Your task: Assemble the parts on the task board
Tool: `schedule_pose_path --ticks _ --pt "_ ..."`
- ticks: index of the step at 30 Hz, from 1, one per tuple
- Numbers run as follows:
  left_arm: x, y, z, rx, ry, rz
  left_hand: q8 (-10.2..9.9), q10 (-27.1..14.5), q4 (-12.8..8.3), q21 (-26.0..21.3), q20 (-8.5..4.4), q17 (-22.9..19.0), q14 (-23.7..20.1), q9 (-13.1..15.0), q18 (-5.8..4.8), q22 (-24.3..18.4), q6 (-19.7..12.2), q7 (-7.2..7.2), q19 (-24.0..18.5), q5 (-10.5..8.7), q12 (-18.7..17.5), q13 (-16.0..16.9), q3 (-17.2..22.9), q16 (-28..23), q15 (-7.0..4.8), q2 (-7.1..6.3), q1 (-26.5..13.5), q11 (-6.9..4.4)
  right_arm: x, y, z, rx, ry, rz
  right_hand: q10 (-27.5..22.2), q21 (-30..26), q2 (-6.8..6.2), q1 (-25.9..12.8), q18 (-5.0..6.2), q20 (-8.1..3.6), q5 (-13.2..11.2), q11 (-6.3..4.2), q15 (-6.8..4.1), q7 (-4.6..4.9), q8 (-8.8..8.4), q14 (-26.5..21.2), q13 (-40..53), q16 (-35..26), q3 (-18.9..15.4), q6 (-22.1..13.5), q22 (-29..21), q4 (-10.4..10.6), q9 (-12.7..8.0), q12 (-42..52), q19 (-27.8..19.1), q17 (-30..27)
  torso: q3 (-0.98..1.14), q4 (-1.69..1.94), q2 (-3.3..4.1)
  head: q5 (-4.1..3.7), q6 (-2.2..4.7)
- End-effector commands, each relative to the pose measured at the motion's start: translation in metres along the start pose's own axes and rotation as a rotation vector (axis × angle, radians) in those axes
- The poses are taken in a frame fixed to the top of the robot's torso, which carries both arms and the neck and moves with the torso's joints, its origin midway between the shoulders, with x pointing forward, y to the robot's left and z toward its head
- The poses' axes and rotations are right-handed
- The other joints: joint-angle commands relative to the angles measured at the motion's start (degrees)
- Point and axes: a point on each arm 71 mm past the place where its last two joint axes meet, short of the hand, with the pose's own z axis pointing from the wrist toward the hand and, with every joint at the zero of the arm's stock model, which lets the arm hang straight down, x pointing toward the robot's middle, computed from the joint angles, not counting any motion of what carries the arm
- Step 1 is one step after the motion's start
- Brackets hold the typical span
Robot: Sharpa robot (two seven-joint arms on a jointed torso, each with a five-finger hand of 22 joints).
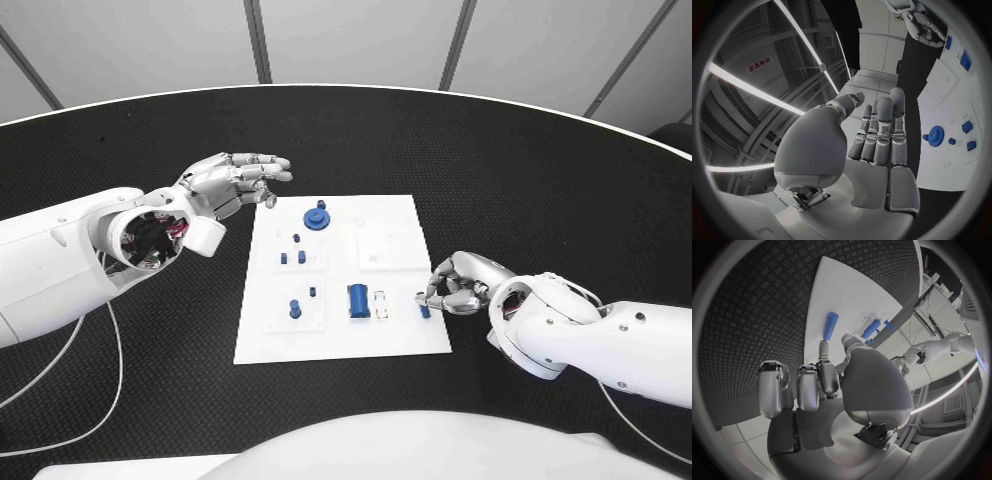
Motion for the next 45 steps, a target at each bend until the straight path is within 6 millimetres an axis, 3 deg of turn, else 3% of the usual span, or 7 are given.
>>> schedule_pose_path --ticks 1,17,20,25,35,42,45 --pt "0.0 0.0 0.0 0.0 0.0 0.0 -0.4 -0.3 0.2 -0.3 0.5 -0.1 -0.5 0.1 0.88 -0.1 -0.4 0.01 0.0 0.13 0.3 0.1 -0.3 0.3 0.0 0.24 0.1 -0.04 0.001 0.0 0.001 0.004 0.008 -0.004 0.3 -0.3 0.1 -0.4 0.0 0.36 0.3 0.57 0.34 -0.05 -0.18 5.4 7.6 -0.2 -0.3 0.5 11.5 0.0 0.0 -0.3 4.1 12.0 0.02 0.06 0.02 0.06 0.12" --pt "0.0 0.0 0.0 0.0 0.0 0.0 -0.4 -0.3 0.2 -0.3 0.5 -0.1 -0.5 0.1 0.88 -0.1 -0.4 0.01 0.0 0.13 0.3 0.1 -0.3 0.3 0.0 0.24 0.1 -0.04 0.006 0.002 0.005 -0.001 0.015 -0.096 0.3 -0.2 -0.38 1.7 -0.04 0.26 0.1 0.32 0.15 -0.35 0.08 5.4 7.6 -0.2 -0.4 1.0 11.6 -0.4 0.4 -0.3 4.1 12.0 0.02 0.01 -0.01 0.49 -0.18" --pt "-0.001 0.0 0.0 -0.001 -0.002 0.0 -0.4 -0.3 0.2 -0.3 0.5 -0.1 -0.5 0.1 0.88 -0.1 -0.4 0.01 0.0 0.13 0.3 0.1 -0.3 0.3 0.0 0.24 0.1 -0.04 0.007 0.002 0.006 0.001 0.022 -0.111 0.2 -0.2 -0.5 2.8 -0.05 0.2 -0.1 0.24 0.07 -0.43 0.14 5.4 7.6 -0.1 -0.3 1.1 11.7 -0.6 0.6 -0.3 4.2 12.1 0.02 0.03 0.03 0.5 -0.18" --pt "-0.002 0.0 -0.001 -0.001 -0.004 0.0 -0.4 -0.3 0.2 -0.3 0.5 -0.1 -0.5 0.1 0.88 -0.1 -0.4 0.01 0.0 0.13 0.3 0.1 -0.3 0.3 0.0 0.24 0.1 -0.04 0.009 0.002 0.006 0.003 0.035 -0.133 0.2 -0.1 -0.64 6.0 -0.07 0.07 -2.8 0.13 -0.03 -0.54 0.17 5.4 7.7 -0.1 0.5 1.2 11.7 -0.8 1.0 -0.4 4.2 12.1 -0.01 0.02 0.11 0.65 -0.18" --pt "-0.002 0.0 -0.002 -0.001 -0.005 0.0 -0.4 -0.3 0.3 -0.4 0.5 -0.1 -0.6 0.1 0.89 -0.1 -0.4 0.01 0.0 0.14 0.3 0.1 -0.3 0.3 0.0 0.25 0.1 -0.04 0.014 0.004 0.008 -0.002 0.053 -0.157 0.2 0.1 -0.53 11.1 -0.14 -0.14 -2.9 -0.21 -0.31 -0.88 0.2 5.5 7.8 0.0 3.6 1.7 12.0 -2.2 1.2 -0.3 4.3 12.4 0.03 -0.03 0.0 0.85 -0.18" --pt "-0.002 0.0 -0.002 -0.001 -0.005 0.0 -0.4 -0.4 0.3 -0.4 0.5 -0.1 -0.6 0.1 0.89 -0.1 -0.4 0.01 0.0 0.15 0.3 0.1 -0.3 0.3 0.0 0.29 0.1 -0.04 0.014 0.008 0.006 -0.018 0.031 -0.158 0.2 0.2 -1.27 12.7 -0.17 -0.23 1.1 -0.27 -0.36 -0.93 0.01 5.5 8.0 0.1 8.0 2.2 12.1 -2.4 1.3 -0.1 4.4 12.5 0.11 0.03 0.05 0.88 -0.18" --pt "-0.002 0.0 -0.002 -0.002 -0.006 0.0 -0.4 -0.4 0.3 -0.4 0.5 -0.1 -0.6 0.1 0.89 -0.1 -0.4 0.01 0.0 0.15 0.3 0.1 -0.3 0.3 0.0 0.29 0.1 -0.04 0.013 0.011 0.003 -0.029 0.014 -0.145 0.4 0.4 -1.3 12.9 -0.23 -0.37 4.3 -0.46 -0.53 -1.14 0.28 5.5 8.1 0.1 10.5 2.5 12.3 -2.6 1.6 0.2 4.5 12.6 0.16 -0.02 0.04 0.98 -0.18"
